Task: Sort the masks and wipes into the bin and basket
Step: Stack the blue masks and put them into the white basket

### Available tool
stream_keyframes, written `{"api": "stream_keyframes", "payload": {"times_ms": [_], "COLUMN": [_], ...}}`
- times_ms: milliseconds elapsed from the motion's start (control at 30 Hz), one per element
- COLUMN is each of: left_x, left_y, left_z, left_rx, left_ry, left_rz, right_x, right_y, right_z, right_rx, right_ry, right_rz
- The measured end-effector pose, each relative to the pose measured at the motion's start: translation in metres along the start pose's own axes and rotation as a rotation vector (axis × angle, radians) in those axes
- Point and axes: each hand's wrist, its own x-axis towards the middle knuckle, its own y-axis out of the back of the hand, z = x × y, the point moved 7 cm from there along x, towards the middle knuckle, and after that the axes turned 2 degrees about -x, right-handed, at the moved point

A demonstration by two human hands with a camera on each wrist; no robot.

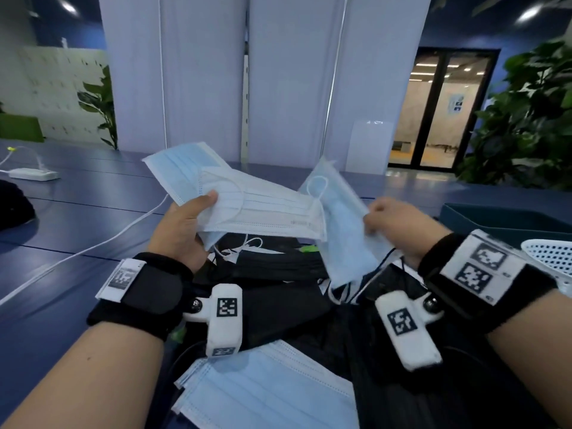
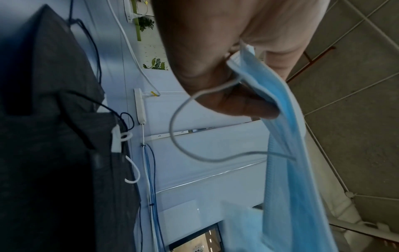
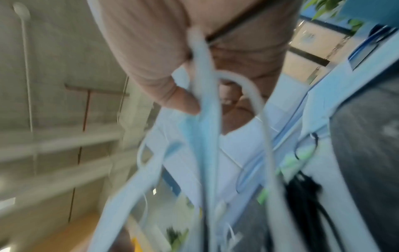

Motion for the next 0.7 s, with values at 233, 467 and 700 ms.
{"api": "stream_keyframes", "payload": {"times_ms": [233, 467, 700], "left_x": [-0.005, -0.013, -0.021], "left_y": [-0.011, -0.023, -0.04], "left_z": [-0.019, -0.033, -0.034], "left_rx": [0.158, 0.25, 0.3], "left_ry": [0.09, 0.182, 0.143], "left_rz": [-0.075, -0.157, -0.267], "right_x": [0.002, -0.004, -0.025], "right_y": [0.071, 0.033, -0.021], "right_z": [0.01, 0.001, -0.003], "right_rx": [0.368, 0.908, 0.482], "right_ry": [0.116, 0.066, 0.007], "right_rz": [0.29, -0.075, -0.458]}}
